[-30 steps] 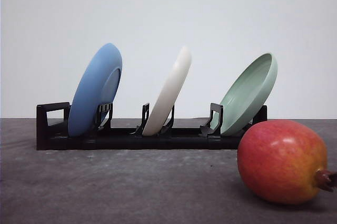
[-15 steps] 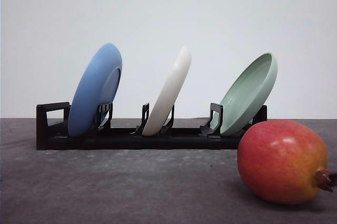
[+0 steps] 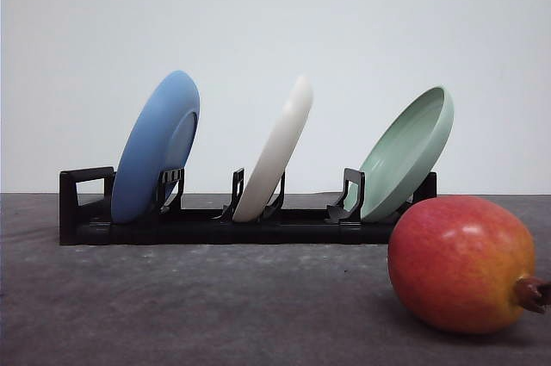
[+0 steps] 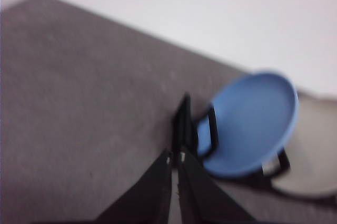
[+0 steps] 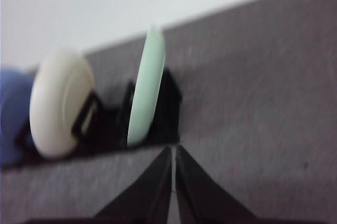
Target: Place pomegranate in white plate
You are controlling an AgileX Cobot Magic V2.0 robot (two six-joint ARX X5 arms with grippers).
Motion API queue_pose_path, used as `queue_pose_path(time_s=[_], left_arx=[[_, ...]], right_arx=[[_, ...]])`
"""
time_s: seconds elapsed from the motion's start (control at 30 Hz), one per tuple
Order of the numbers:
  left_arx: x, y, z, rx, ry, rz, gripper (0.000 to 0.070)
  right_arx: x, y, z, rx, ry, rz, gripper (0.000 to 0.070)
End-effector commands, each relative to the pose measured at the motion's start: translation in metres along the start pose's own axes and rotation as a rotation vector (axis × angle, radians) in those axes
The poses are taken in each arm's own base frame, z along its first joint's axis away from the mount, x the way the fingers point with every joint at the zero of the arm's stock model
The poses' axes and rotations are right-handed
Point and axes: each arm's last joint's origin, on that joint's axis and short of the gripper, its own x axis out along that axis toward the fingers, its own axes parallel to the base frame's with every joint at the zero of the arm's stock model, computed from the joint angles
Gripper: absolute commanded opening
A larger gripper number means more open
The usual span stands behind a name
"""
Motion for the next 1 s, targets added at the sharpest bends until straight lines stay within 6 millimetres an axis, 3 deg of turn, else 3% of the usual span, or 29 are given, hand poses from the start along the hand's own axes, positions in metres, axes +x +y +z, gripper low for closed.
queue_pose_path(time_s=[0.0, 0.33, 0.63, 0.67, 0.7, 0.77, 0.83, 0.97], left_arx=[[0.002, -0.004, 0.008, 0.063, 0.036, -0.026, 0.0003], [0.034, -0.025, 0.012, 0.317, 0.263, -0.229, 0.0003], [0.04, -0.042, 0.005, 0.447, 0.323, -0.367, 0.0005], [0.04, -0.042, 0.005, 0.447, 0.318, -0.369, 0.0026], [0.04, -0.042, 0.006, 0.447, 0.311, -0.371, 0.0083], [0.039, -0.043, 0.007, 0.445, 0.293, -0.375, 0.0285], [0.039, -0.044, 0.008, 0.443, 0.28, -0.382, 0.045], [0.039, -0.046, 0.01, 0.433, 0.261, -0.432, 0.0434]], right_arx=[[0.002, 0.003, 0.006, -0.065, 0.021, 0.028, 0.001], [0.019, 0.013, 0.0, -0.278, 0.143, 0.143, 0.001], [0.019, 0.02, -0.003, -0.363, 0.158, 0.204, 0.0016], [0.019, 0.02, -0.003, -0.363, 0.158, 0.204, 0.0047], [0.019, 0.02, -0.003, -0.363, 0.158, 0.204, 0.0121], [0.019, 0.02, -0.003, -0.363, 0.154, 0.205, 0.0331], [0.019, 0.02, -0.002, -0.363, 0.146, 0.207, 0.0422], [0.018, 0.021, -0.001, -0.364, 0.138, 0.209, 0.0422]])
